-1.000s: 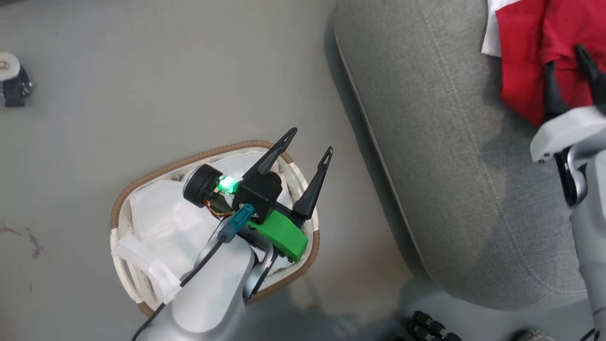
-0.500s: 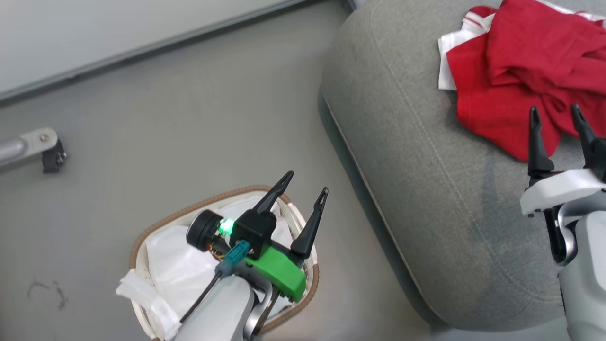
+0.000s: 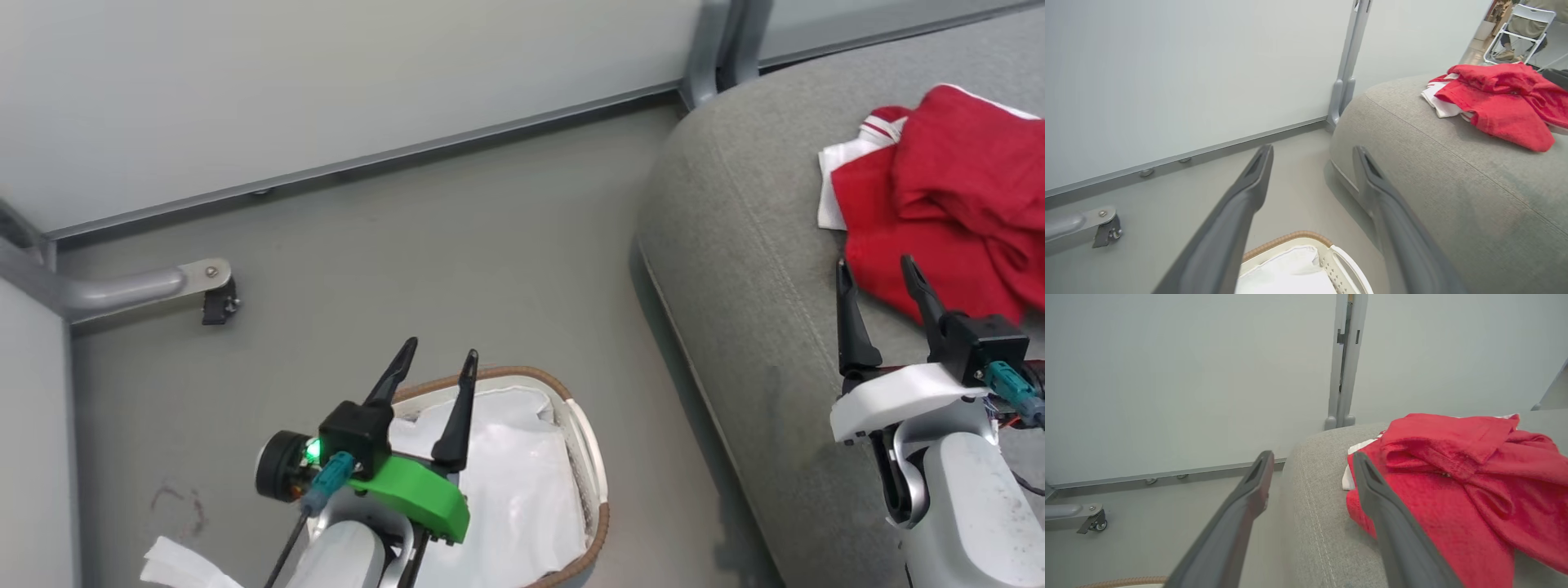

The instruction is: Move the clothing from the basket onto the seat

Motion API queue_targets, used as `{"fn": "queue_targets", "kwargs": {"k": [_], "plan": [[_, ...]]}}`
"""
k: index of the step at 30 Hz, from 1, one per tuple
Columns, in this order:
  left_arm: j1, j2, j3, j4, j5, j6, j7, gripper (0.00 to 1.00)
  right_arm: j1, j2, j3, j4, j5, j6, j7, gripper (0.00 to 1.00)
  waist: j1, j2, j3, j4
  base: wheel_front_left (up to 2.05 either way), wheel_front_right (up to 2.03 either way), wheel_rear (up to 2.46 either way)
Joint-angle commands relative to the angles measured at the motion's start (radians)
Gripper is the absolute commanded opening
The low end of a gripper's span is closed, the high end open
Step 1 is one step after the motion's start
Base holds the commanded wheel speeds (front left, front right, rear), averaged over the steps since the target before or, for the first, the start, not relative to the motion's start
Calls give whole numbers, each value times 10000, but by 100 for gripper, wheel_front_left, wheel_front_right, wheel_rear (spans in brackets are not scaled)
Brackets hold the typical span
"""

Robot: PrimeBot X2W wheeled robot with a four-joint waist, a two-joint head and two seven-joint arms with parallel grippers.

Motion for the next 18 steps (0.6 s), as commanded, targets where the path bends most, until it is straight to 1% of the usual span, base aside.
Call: {"fn": "queue_targets", "kwargs": {"k": [1,5,10,13,18], "plan": [[227,39,211,-22,150,114,11,100,206,34,10,-64,-31,-14,0,100,1,0,-448,833,0,0,0],[488,39,959,45,252,351,11,100,311,174,54,-50,-74,-14,0,100,1,0,-554,1326,0,0,0],[757,37,1959,181,525,491,11,100,410,262,106,0,-60,-14,0,100,1,0,-664,1827,0,0,0],[963,33,2456,235,622,488,11,100,477,266,120,84,-15,-14,0,100,1,0,-729,2054,0,0,0],[1230,33,3025,299,717,484,11,100,726,273,190,209,387,-14,0,100,1,0,-959,2283,0,0,0]]}}
